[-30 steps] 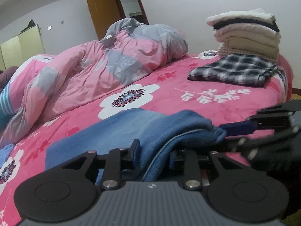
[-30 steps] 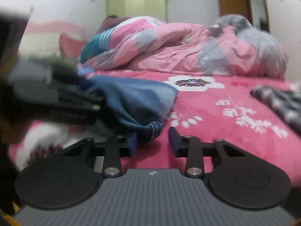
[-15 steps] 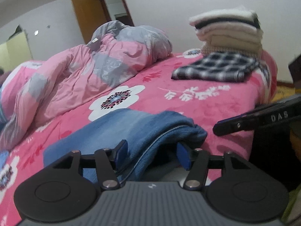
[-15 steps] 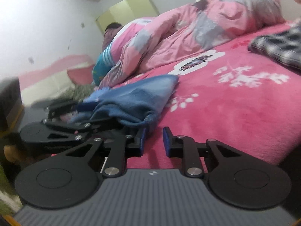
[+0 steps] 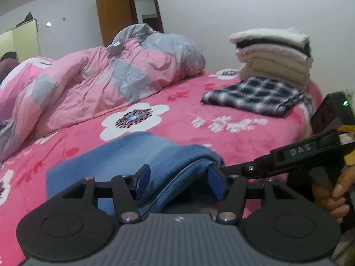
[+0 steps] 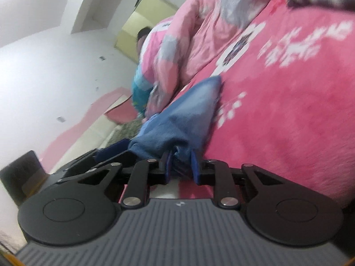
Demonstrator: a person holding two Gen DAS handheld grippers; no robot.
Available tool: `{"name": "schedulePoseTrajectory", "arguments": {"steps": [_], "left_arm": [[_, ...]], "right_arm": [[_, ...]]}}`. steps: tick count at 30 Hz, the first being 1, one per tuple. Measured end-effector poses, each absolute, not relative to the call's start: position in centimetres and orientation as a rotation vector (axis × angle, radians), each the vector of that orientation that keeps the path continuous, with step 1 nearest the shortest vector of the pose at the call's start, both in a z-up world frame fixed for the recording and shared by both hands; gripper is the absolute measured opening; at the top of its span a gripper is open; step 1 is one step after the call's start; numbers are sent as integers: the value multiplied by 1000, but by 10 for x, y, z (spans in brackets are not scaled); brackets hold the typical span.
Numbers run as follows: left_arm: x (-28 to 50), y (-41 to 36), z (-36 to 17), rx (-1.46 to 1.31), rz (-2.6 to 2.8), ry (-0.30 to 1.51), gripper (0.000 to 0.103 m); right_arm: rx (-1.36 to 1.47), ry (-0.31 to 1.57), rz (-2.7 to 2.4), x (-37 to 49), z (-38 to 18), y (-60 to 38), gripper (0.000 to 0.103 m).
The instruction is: Fold clothes
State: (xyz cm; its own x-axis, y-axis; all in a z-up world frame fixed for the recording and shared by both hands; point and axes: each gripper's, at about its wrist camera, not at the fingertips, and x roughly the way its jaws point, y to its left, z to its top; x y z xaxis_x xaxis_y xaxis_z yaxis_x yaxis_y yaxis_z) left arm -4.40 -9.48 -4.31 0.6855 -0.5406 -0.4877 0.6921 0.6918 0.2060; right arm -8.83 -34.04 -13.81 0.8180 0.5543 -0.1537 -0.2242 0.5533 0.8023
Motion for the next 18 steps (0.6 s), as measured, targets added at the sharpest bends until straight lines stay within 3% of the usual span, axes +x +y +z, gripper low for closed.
{"name": "schedulePoseTrajectory", "arguments": {"steps": [10,18], "left_arm": [[-38,-81,-39,329,-716,439,59],[-33,-96,-51,413,-699,417,65]], "right_arm": [[1070,414,550,-60,-150,-332,15],[1241,416,606,-39,-159,-328,15]]}}
